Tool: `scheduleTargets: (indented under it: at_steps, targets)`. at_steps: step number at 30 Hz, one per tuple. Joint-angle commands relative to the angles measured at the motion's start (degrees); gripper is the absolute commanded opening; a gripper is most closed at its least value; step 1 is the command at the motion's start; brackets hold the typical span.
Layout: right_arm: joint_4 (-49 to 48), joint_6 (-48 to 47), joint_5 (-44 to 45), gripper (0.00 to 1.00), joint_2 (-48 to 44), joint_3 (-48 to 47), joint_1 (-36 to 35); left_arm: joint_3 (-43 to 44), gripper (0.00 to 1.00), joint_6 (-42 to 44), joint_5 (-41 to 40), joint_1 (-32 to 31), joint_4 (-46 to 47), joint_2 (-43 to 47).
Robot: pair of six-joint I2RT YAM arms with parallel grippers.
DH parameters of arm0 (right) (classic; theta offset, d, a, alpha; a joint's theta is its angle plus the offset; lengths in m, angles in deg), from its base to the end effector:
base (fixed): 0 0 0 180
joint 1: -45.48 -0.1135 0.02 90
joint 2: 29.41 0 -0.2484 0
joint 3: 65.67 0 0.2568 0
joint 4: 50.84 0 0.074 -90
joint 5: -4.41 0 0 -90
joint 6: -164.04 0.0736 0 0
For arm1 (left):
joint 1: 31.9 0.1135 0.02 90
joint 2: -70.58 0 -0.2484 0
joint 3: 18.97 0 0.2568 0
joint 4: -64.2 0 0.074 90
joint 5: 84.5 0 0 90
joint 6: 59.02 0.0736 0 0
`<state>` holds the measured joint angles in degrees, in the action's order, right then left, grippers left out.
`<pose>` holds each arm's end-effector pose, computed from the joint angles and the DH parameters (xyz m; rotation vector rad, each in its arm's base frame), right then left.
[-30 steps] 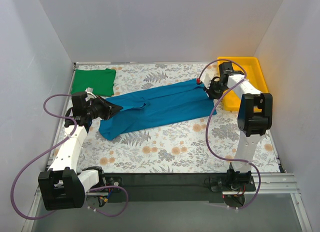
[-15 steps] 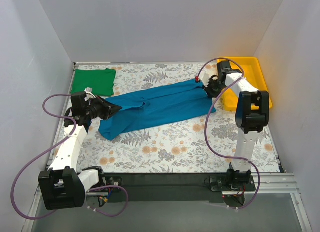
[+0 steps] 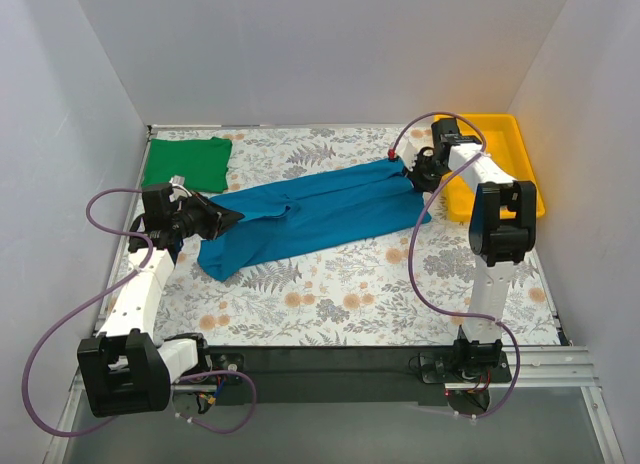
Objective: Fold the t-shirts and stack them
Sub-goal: Fold the tshirt
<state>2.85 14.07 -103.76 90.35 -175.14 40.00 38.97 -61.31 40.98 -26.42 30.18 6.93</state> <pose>0.4548 0.0667 0.1539 -1.4837 2.1316 0.0944 0.2711 -0.0169 0.2249 -1.6645 1.9593 -1.4106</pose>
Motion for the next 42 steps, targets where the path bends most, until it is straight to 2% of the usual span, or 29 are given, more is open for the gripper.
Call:
scheduleTargets:
  at_steps: [1, 5, 8, 9, 13, 17, 21, 30, 34, 42]
  targets:
    - [-0.19, 0.90, 0.16, 0.06, 1.08, -2.30, -0.24, 1.98, 0.00, 0.88, 1.17, 0.41, 1.00, 0.03]
    - [-0.19, 1.34, 0.68, 0.11, 1.61, -2.56, -0.33, 1.98, 0.00, 0.88, 1.43, 0.50, 1.18, -0.15]
    - [-0.19, 2.04, 1.12, 0.22, 1.61, -2.91, -0.24, 1.98, 0.00, 0.88, 1.43, 0.50, 1.26, -0.33]
    - [-0.28, 2.39, 1.47, 0.33, 1.61, -3.00, -0.32, 1.98, 0.00, 0.88, 1.52, 0.50, 1.35, -0.33]
    - [-0.37, 4.50, 1.04, 0.48, 0.30, -3.97, -0.24, 2.07, 0.00, 0.88, 1.61, 0.41, 1.62, -0.76]
    - [-0.46, 7.22, -1.33, 0.50, -2.94, -3.62, -0.33, 2.07, 0.00, 0.88, 1.87, 0.41, 1.97, -1.12]
    - [-0.28, 9.95, -8.60, 0.50, -7.52, -0.46, -0.50, 2.07, 0.00, 1.06, 2.04, 0.41, 2.14, -1.47]
    - [-4.49, 17.68, -24.79, 0.50, -21.05, 16.67, -1.38, 2.86, 0.00, 1.76, 2.57, 0.41, 2.32, -3.05]
    - [-9.06, 20.06, -25.42, 0.51, -25.80, 25.71, -1.82, 3.30, 0.00, 2.38, 2.92, 0.41, 2.14, -4.01]
    - [-13.47, 20.06, -26.03, 0.51, -31.26, 32.06, -1.64, 5.67, 0.00, 4.40, 4.15, 0.41, 2.14, -7.61]
